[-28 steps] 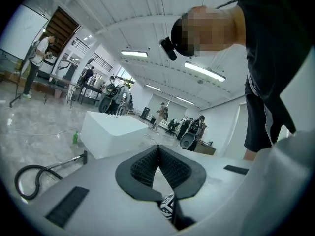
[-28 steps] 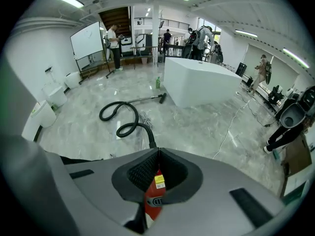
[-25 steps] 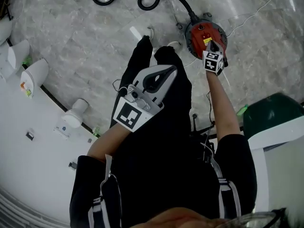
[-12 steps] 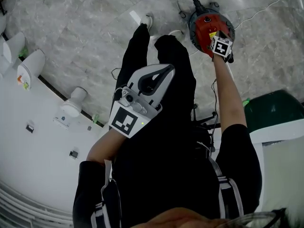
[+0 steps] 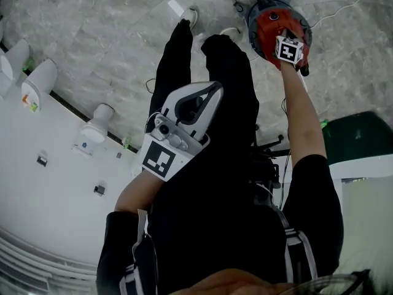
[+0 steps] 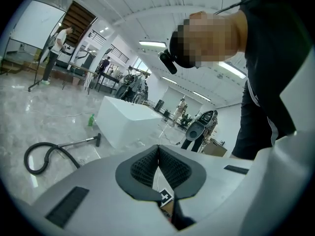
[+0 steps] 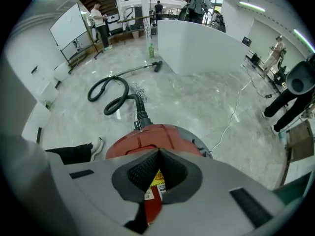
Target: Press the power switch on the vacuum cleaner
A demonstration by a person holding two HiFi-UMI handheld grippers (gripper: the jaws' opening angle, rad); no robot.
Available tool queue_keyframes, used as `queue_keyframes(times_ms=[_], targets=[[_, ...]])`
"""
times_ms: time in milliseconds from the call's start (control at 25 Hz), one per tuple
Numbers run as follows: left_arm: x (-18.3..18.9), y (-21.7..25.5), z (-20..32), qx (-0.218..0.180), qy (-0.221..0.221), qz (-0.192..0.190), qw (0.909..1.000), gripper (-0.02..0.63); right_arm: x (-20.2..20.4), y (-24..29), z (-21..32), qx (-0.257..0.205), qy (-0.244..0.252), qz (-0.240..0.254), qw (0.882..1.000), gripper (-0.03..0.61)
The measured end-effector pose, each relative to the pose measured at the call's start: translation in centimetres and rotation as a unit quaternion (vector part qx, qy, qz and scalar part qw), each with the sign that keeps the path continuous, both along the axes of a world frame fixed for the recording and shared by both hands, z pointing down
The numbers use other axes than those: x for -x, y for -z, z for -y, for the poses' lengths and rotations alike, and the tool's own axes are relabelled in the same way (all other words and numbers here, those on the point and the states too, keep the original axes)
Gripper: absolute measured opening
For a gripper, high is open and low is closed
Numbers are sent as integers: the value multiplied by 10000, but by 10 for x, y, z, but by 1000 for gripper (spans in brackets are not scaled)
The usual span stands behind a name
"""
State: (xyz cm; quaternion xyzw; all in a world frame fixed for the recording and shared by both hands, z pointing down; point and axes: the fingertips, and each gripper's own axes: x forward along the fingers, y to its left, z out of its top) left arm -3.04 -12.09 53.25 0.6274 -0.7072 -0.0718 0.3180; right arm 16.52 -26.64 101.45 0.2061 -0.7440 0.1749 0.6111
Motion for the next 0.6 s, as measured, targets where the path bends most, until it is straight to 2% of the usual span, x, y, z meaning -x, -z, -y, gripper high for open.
queue_keyframes(times_ms=[160, 320, 440, 600], targets=[[-4, 7, 6, -84, -82, 36, 9999, 18, 0, 1, 0, 245, -62, 26, 9997, 17], [-7, 8, 8, -57, 7, -91, 9999, 18, 1, -6, -1, 363, 85, 76, 9993, 17], [-15, 12, 8, -44, -124, -119, 9998, 18, -1, -6, 0, 429, -7, 36, 9991, 17], [-22, 19, 14, -83, -349, -120, 9993, 18, -2, 11, 13, -11, 11, -51, 10000, 17]])
